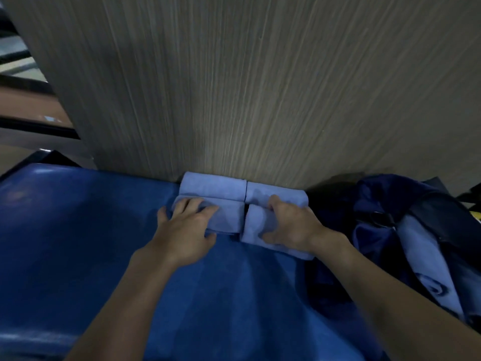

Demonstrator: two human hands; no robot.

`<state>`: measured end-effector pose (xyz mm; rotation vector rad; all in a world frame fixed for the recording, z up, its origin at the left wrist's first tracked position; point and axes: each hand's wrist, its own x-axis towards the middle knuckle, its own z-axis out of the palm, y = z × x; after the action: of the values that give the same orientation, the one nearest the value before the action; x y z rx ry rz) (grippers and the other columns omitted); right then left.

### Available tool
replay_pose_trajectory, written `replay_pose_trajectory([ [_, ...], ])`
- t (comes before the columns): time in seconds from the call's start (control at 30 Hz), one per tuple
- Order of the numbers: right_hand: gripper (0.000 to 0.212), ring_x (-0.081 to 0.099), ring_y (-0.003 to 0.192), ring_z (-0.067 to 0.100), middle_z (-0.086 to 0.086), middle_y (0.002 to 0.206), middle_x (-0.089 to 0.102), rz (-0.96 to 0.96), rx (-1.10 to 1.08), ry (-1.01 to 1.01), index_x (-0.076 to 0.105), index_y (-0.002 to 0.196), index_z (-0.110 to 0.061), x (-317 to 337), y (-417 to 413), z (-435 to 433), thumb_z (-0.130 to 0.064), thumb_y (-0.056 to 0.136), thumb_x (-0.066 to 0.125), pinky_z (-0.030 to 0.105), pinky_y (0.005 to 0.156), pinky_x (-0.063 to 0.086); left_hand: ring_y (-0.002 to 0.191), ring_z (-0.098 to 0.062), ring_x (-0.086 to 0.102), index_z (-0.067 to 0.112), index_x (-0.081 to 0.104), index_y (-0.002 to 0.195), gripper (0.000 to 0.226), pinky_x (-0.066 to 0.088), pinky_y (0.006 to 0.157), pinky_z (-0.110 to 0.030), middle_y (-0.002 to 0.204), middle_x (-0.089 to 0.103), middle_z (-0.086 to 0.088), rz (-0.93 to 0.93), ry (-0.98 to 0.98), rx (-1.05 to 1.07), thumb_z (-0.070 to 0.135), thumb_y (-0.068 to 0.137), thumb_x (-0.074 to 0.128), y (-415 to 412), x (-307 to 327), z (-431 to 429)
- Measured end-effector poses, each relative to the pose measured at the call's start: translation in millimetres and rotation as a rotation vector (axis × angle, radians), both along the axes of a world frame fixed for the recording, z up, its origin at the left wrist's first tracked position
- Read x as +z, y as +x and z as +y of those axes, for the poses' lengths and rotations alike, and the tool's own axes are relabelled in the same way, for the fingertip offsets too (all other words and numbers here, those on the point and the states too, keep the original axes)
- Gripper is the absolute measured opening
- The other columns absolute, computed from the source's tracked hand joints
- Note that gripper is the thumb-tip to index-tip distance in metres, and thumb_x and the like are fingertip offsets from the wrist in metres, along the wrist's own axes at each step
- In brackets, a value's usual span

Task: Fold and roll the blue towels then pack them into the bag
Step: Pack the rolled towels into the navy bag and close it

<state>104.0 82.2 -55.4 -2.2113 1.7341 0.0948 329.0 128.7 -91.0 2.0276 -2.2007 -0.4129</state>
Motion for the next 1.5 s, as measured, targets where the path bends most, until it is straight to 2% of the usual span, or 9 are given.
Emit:
replay_pose_trajectory([
  [0.1,0.056,0.055,0.096,0.017,-0.004,0.106,0.055,-0.301,-0.165,-0.115,0.043,0.125,-0.023,16,-6,10,-0.043,0.081,0.072,0.032,0.082,0.049,0.144,-0.009,0.021,0.025,0.036,0.148,0.054,0.007,0.121,-0.037,0.151,0.033,0.008,0.184,-0.261,0.049,0.036,0.097,0.049,-18,10,-2],
  [0.2,0.04,0.064,0.089,0.012,-0.006,0.097,0.064,-0.779,-0.336,-0.169,0.054,0.108,-0.018,44,-13,27,-0.032,0.078,0.077,0.03,0.073,0.056,0.132,0.001,0.039,0.026,0.042,0.145,0.071,0.026,0.106,-0.008,0.142,0.046,0.016,0.839,-0.216,0.126,0.053,0.084,0.064,-52,42,3],
  [0.3,0.03,0.072,0.088,0.016,0.002,0.098,0.073,-1.214,-0.41,-0.09,0.06,0.107,-0.015,72,-27,56,-0.023,0.083,0.075,0.04,0.078,0.06,0.129,-0.005,0.052,0.026,0.043,0.144,0.087,0.043,0.107,-0.029,0.14,0.055,0.011,1.221,0.016,-0.098,0.063,0.069,0.067,-88,64,13],
  [0.47,0.033,0.07,0.099,0.029,0.013,0.108,0.071,-1.479,-0.342,-0.061,0.057,0.119,-0.007,91,-71,98,-0.017,0.089,0.067,0.047,0.085,0.057,0.11,-0.015,0.067,0.017,0.054,0.129,0.061,0.056,0.091,-0.035,0.118,0.071,0.003,1.33,0.102,-0.268,0.044,0.076,0.07,-140,84,30],
  [0.97,0.087,0.056,0.122,0.007,-0.012,0.138,0.053,-1.401,-0.386,-0.392,0.02,0.148,-0.041,50,-235,167,-0.01,0.085,0.07,0.036,0.096,0.053,0.086,-0.014,0.072,0.019,0.069,0.098,0.023,0.059,0.075,-0.041,0.092,0.075,0.003,1.044,0.077,-0.45,0.039,0.094,0.059,-317,99,48],
  [1.07,0.088,0.056,0.119,0.003,-0.02,0.136,0.052,-1.403,-0.48,-0.489,0.025,0.145,-0.047,38,-265,172,-0.01,0.083,0.075,0.032,0.093,0.054,0.095,-0.008,0.062,0.02,0.068,0.1,0.034,0.049,0.082,-0.03,0.104,0.062,0.012,0.767,-0.194,-0.578,0.047,0.092,0.049,-342,92,41],
  [1.2,0.084,0.047,0.132,0.008,-0.012,0.148,0.042,-1.344,-0.57,-0.532,0.026,0.139,-0.058,26,-294,178,-0.028,0.076,0.073,0.045,0.106,0.045,0.132,-0.028,0.04,0.018,0.073,0.101,0.026,0.03,0.109,-0.046,0.142,0.047,-0.003,0.107,-0.783,-0.733,0.033,0.084,0.06,-358,95,18],
  [1.3,0.082,0.043,0.135,0.01,-0.013,0.149,0.041,-1.311,-0.59,-0.512,0.028,0.138,-0.059,20,-308,183,-0.03,0.076,0.072,0.047,0.108,0.043,0.144,-0.027,0.031,0.022,0.075,0.105,0.027,0.007,0.117,-0.056,0.143,0.051,0.002,-0.163,-0.712,-0.858,0.033,0.082,0.064,-369,96,-2],
  [1.5,0.073,0.034,0.135,-0.005,-0.029,0.145,0.037,-1.29,-0.594,-0.513,0.037,0.137,-0.054,19,-320,189,-0.019,0.083,0.073,0.037,0.111,0.038,0.138,-0.019,0.04,0.029,0.074,0.085,0.017,0.002,0.111,-0.057,0.126,0.06,0.011,-0.236,-0.615,-0.939,0.033,0.079,0.058,-383,98,-22],
])
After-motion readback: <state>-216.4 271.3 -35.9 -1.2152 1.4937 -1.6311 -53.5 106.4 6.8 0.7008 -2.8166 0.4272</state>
